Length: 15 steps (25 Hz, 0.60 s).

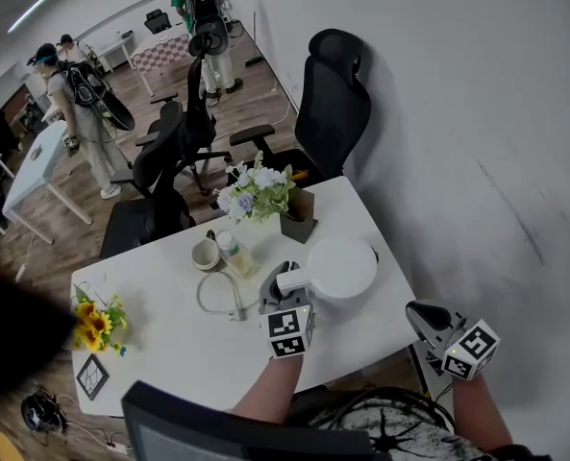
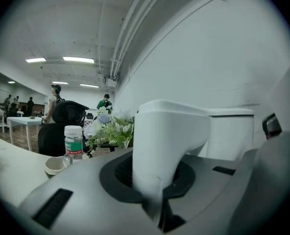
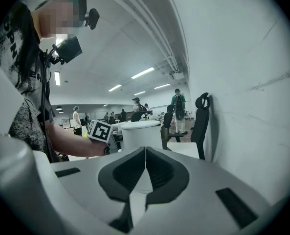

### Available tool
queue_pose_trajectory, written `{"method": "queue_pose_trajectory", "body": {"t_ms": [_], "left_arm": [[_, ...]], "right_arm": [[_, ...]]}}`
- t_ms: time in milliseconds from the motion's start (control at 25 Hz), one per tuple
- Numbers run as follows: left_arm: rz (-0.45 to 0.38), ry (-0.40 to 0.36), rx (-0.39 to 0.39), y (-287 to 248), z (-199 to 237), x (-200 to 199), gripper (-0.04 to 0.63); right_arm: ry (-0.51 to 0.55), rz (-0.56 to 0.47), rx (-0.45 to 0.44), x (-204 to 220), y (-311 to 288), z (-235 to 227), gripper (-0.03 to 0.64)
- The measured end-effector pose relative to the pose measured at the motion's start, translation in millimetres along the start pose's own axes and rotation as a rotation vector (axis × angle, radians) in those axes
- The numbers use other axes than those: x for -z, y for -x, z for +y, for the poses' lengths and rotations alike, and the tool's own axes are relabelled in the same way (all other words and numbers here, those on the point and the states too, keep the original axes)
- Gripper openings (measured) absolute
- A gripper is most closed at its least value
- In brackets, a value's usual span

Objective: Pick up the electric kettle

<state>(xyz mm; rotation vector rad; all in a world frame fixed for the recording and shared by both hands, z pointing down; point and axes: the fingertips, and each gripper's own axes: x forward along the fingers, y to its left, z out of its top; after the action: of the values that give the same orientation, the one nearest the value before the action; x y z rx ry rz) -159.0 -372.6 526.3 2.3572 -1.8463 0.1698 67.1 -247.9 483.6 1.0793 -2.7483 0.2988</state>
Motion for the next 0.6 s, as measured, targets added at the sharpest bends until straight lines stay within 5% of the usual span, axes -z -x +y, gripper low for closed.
{"method": "queue_pose_trajectory", "body": {"t_ms": [320, 600], "left_arm": [[-0.026, 0.078, -0.033, 2, 12, -6, 0.048], [-0.065, 0.040, -0.032, 8, 14, -25, 0.049]], "right_arm": [[-0.007, 0.000, 0.002, 4, 5, 1, 0.023], [-0.007, -0.010, -0.009, 0, 4, 1, 0.021]]}}
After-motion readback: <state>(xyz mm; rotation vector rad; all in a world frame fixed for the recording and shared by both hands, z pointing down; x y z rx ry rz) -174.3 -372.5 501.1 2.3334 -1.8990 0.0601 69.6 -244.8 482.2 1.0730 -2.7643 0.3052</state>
